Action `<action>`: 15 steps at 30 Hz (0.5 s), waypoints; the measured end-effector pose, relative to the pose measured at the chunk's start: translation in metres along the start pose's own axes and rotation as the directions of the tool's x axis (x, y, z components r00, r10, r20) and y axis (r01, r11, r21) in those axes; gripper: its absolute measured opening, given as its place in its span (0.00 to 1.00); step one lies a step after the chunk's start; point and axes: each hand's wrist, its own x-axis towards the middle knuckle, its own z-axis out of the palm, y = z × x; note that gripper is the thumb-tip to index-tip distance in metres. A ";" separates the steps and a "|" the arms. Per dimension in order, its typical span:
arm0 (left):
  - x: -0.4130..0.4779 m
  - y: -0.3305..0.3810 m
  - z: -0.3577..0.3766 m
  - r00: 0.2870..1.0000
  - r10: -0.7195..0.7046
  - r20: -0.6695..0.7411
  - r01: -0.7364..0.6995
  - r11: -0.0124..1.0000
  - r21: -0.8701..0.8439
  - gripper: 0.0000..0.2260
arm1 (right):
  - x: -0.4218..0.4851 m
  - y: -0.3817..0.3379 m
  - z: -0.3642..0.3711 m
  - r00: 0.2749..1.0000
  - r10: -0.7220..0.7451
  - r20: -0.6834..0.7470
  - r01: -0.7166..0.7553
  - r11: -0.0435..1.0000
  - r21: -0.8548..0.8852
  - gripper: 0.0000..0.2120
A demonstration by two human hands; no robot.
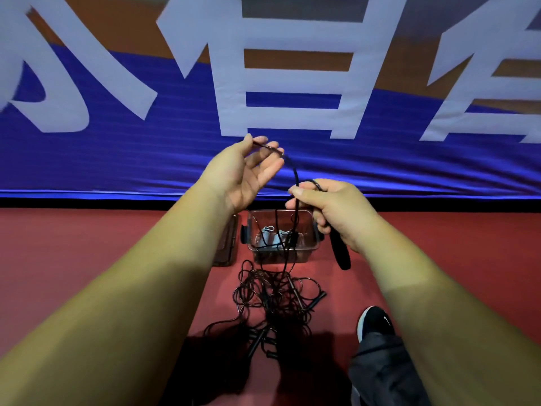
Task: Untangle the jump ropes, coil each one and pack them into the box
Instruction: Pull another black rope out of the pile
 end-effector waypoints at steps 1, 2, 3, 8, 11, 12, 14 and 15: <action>0.000 -0.003 0.001 1.000 -0.018 -0.009 0.019 0.997 0.071 0.14 | 0.001 -0.001 0.001 1.000 -0.009 -0.029 0.012 0.997 0.074 0.09; 0.000 -0.006 0.002 0.999 -0.041 -0.031 0.046 0.984 0.173 0.14 | 0.002 -0.004 0.002 0.998 -0.024 -0.056 0.032 0.988 0.150 0.08; -0.001 -0.010 0.002 0.996 -0.072 -0.050 0.084 0.951 0.297 0.14 | 0.003 -0.008 0.003 0.996 -0.040 -0.084 0.058 0.975 0.215 0.07; -0.015 -0.039 -0.018 0.875 -0.457 0.162 0.017 0.363 0.932 0.13 | 0.009 -0.023 -0.002 0.983 -0.083 -0.164 0.140 0.917 0.373 0.06; -0.018 -0.048 -0.023 0.850 -0.487 0.203 -0.028 0.343 0.939 0.08 | 0.013 -0.024 -0.005 0.974 -0.075 -0.214 0.161 0.895 0.417 0.08; -0.018 -0.045 -0.022 0.867 -0.454 0.203 -0.004 0.401 0.916 0.07 | 0.015 -0.023 -0.005 0.971 -0.064 -0.230 0.162 0.886 0.435 0.08; -0.019 -0.034 -0.016 0.912 -0.352 0.210 0.020 0.550 0.835 0.08 | 0.021 -0.019 -0.006 0.968 -0.041 -0.246 0.141 0.904 0.405 0.11; -0.019 -0.025 -0.012 0.934 -0.285 0.216 0.013 0.632 0.775 0.08 | 0.024 -0.016 -0.006 0.971 -0.031 -0.239 0.114 0.933 0.342 0.14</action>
